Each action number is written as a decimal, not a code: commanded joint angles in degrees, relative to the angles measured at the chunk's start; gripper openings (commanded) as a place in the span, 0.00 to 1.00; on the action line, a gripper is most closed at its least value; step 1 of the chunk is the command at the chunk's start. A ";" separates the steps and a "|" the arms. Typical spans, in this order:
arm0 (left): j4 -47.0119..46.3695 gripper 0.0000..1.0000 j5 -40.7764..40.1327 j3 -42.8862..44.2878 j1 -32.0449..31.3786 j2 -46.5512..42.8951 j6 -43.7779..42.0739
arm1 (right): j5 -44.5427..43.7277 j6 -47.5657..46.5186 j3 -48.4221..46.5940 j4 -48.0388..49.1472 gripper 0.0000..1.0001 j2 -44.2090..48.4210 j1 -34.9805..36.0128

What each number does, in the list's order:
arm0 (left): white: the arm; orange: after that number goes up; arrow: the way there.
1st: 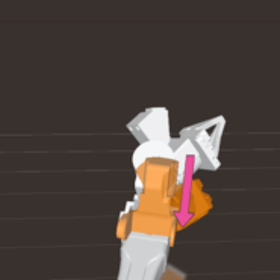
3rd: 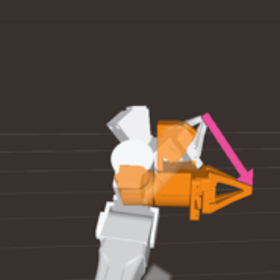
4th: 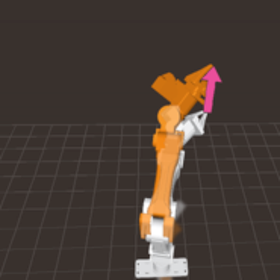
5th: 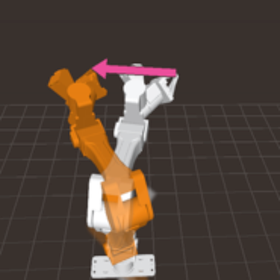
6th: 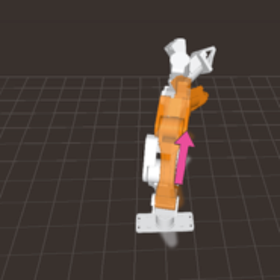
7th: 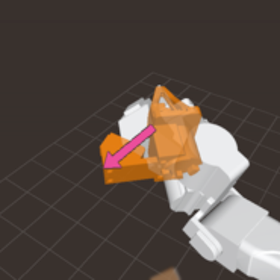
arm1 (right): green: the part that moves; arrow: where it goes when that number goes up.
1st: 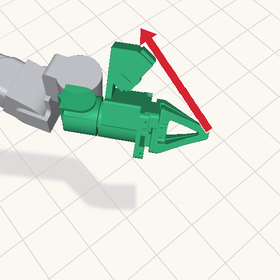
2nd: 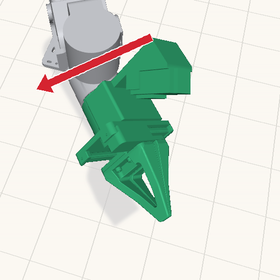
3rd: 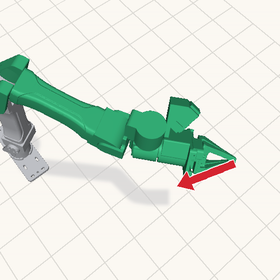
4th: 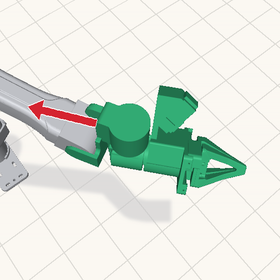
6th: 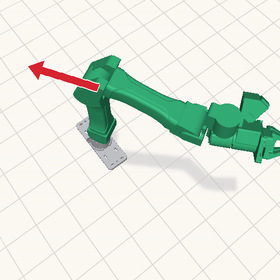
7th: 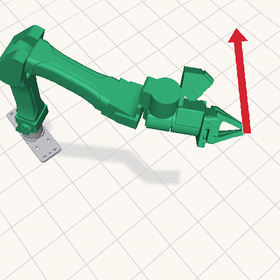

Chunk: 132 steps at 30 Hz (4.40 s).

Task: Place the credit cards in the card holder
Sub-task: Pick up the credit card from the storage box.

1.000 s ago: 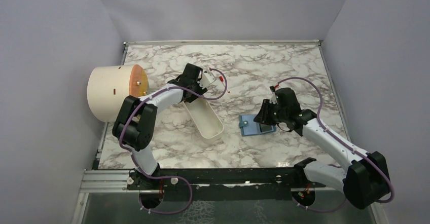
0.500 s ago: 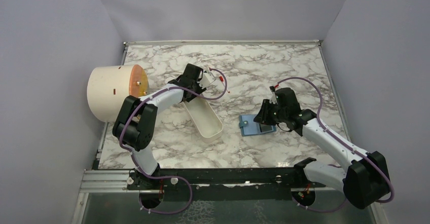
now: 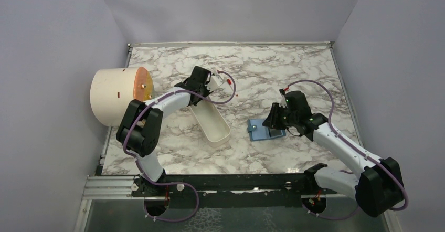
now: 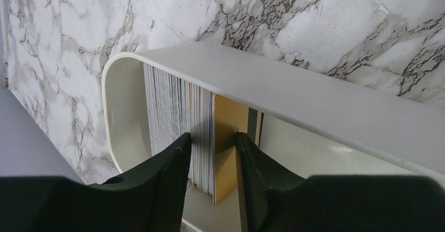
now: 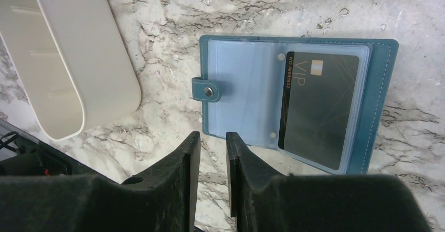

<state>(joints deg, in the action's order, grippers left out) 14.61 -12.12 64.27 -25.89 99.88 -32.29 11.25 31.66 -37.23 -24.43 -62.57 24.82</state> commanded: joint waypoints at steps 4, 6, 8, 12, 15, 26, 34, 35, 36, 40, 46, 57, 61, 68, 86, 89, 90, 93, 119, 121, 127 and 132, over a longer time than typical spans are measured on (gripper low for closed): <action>1.23 0.34 -1.99 1.82 -0.47 -1.44 0.72 | 0.23 -0.10 -0.74 0.38 0.25 1.39 0.31; 2.01 0.31 -2.03 2.24 -0.72 -1.44 1.03 | 0.25 -0.10 -0.53 0.37 0.25 1.63 0.32; 2.66 0.26 -2.11 2.51 -0.95 -1.48 1.31 | 0.31 -0.04 -0.48 0.22 0.25 1.69 0.30; 3.70 0.18 -2.03 3.02 -1.48 -1.61 1.88 | 0.36 0.04 -0.29 0.21 0.25 2.20 0.31; 5.21 0.11 -1.88 3.43 -1.99 -1.73 3.12 | 0.61 0.07 -0.09 0.19 0.26 2.45 0.32; 9.61 0.00 2.32 5.01 -2.24 -5.91 10.03 | 2.15 0.07 0.07 0.53 0.26 3.21 0.32; 11.26 0.00 5.94 6.82 -2.24 -9.18 15.02 | 3.87 0.50 0.39 1.53 0.26 3.24 0.32; 11.19 0.00 6.86 6.95 -2.24 -9.65 16.22 | 4.49 0.53 0.37 1.85 0.26 3.28 0.31; 11.18 0.00 8.11 7.08 -2.24 -10.13 17.70 | 5.38 0.58 0.53 2.40 0.27 3.48 0.32; 9.57 0.00 15.05 6.97 -2.22 -11.39 27.81 | 9.01 1.76 1.36 5.61 0.26 4.39 0.32; 6.49 0.00 22.84 7.22 -2.19 -12.53 39.39 | 12.96 4.32 2.16 9.88 0.26 6.09 0.30; 2.35 0.00 34.19 4.89 -2.15 -17.13 52.89 | 19.62 11.62 4.16 20.46 0.30 8.12 0.31; -4.13 0.00 42.42 1.41 -2.15 -19.74 58.64 | 21.65 15.12 5.12 25.78 0.46 8.45 0.32; -19.82 0.00 53.36 -7.64 -2.24 -24.46 73.26 | 23.76 24.08 7.40 38.69 0.65 9.03 0.30; -34.86 0.00 58.49 -16.10 -6.53 -28.72 87.99 | 30.93 31.93 3.20 51.12 0.74 2.32 0.32; -34.96 0.00 58.32 -16.48 -6.80 -28.30 88.23 | 32.15 32.77 3.89 52.87 0.57 2.59 0.32; -35.01 0.00 58.21 -16.74 -6.81 -28.21 88.08 | 32.09 33.44 4.70 53.88 0.52 3.07 0.32; -35.02 0.00 58.10 -17.49 -6.74 -27.50 87.22 | 32.09 34.61 6.59 55.18 0.40 4.68 0.27; -24.63 0.08 60.27 -15.21 -5.22 -25.30 77.34 | 34.57 34.27 10.11 54.71 0.04 8.92 0.32; -25.06 0.00 60.70 -15.14 -5.23 -25.34 77.46 | 34.61 34.11 10.07 54.28 0.01 8.87 0.32; -26.05 0.00 60.81 -15.21 -5.22 -26.58 78.20 | 33.62 34.29 10.98 54.07 0.01 8.16 0.32; -25.32 0.00 60.69 -15.77 -4.93 -27.39 78.44 | 33.49 33.89 11.59 53.71 0.01 7.19 0.32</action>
<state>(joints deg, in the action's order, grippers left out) -11.84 50.26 48.42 -31.44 73.63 47.40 41.91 65.10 -26.04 25.80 -55.24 24.49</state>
